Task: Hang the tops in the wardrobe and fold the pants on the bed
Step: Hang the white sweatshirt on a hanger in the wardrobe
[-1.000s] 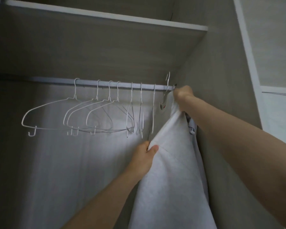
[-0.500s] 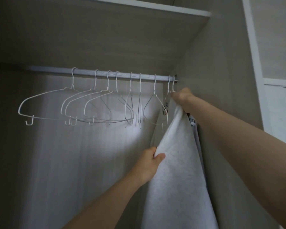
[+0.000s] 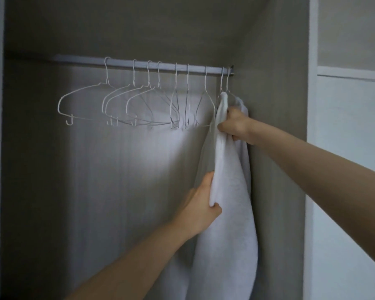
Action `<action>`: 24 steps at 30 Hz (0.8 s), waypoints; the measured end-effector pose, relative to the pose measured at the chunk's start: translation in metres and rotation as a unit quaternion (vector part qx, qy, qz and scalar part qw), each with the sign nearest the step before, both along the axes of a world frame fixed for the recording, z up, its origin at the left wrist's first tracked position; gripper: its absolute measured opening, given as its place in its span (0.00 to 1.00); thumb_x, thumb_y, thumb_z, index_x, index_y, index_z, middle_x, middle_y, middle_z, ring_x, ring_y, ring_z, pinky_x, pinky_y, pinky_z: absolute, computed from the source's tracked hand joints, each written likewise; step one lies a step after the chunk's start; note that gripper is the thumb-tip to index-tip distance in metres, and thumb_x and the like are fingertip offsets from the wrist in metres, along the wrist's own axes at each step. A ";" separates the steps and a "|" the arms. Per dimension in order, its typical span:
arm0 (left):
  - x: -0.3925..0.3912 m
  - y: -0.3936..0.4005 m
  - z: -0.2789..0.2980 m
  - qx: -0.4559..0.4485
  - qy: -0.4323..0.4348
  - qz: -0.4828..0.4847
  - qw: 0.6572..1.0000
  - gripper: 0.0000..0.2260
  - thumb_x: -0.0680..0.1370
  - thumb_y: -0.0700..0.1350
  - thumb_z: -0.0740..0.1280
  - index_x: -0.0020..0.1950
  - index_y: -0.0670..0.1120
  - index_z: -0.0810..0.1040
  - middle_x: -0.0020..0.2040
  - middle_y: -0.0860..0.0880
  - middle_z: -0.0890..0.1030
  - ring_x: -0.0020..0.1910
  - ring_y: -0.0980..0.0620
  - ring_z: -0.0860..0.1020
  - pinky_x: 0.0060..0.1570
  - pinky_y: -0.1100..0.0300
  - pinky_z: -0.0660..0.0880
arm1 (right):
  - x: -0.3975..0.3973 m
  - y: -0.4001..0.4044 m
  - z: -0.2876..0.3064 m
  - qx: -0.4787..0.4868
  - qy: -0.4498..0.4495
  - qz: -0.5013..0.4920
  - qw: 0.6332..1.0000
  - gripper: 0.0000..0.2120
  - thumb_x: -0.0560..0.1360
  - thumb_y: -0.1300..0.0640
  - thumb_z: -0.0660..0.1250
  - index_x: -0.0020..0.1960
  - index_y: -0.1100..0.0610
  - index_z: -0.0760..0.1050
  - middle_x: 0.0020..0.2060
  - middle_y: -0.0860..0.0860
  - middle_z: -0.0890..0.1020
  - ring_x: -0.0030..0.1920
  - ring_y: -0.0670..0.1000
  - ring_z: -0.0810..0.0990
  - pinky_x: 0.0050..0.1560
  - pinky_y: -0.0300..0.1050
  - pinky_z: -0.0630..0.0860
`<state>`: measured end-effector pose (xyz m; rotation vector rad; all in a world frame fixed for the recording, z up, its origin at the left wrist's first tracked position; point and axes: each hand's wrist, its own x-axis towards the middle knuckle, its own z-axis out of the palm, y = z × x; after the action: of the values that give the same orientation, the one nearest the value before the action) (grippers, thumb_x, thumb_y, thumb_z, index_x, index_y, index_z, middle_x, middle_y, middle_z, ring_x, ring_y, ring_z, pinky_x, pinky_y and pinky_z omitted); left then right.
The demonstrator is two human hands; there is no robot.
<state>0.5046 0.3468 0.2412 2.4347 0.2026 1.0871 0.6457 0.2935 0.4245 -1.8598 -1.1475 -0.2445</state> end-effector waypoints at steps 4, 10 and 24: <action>-0.035 -0.016 -0.036 -0.018 0.060 0.007 0.998 0.31 0.71 0.46 0.65 0.71 0.61 0.57 0.53 0.49 0.82 0.49 0.46 0.81 0.50 0.48 0.79 | -0.021 -0.021 -0.040 -0.028 -0.013 -0.024 0.999 0.20 0.74 0.57 0.65 0.63 0.63 0.67 0.56 0.59 0.76 0.54 0.58 0.77 0.45 0.46 0.75; -0.084 -0.036 -0.092 -0.069 0.092 0.042 0.992 0.26 0.76 0.39 0.66 0.72 0.51 0.64 0.43 0.48 0.81 0.38 0.49 0.80 0.41 0.51 0.79 | -0.065 -0.053 -0.108 -0.093 0.004 -0.009 0.996 0.23 0.76 0.52 0.64 0.66 0.62 0.65 0.52 0.55 0.75 0.50 0.56 0.77 0.50 0.51 0.76; -0.211 -0.114 -0.164 -0.191 0.067 0.215 0.956 0.10 0.77 0.37 0.64 0.56 0.48 0.77 0.42 0.48 0.82 0.37 0.52 0.81 0.37 0.61 0.77 | -0.181 -0.146 -0.288 -0.180 0.009 0.204 0.962 0.25 0.79 0.58 0.63 0.73 0.59 0.60 0.64 0.55 0.75 0.65 0.54 0.73 0.64 0.43 0.68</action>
<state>0.2936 0.2330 0.0768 2.1567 0.9326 0.9407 0.4651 0.1474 0.1369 -1.8686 -1.6109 0.2307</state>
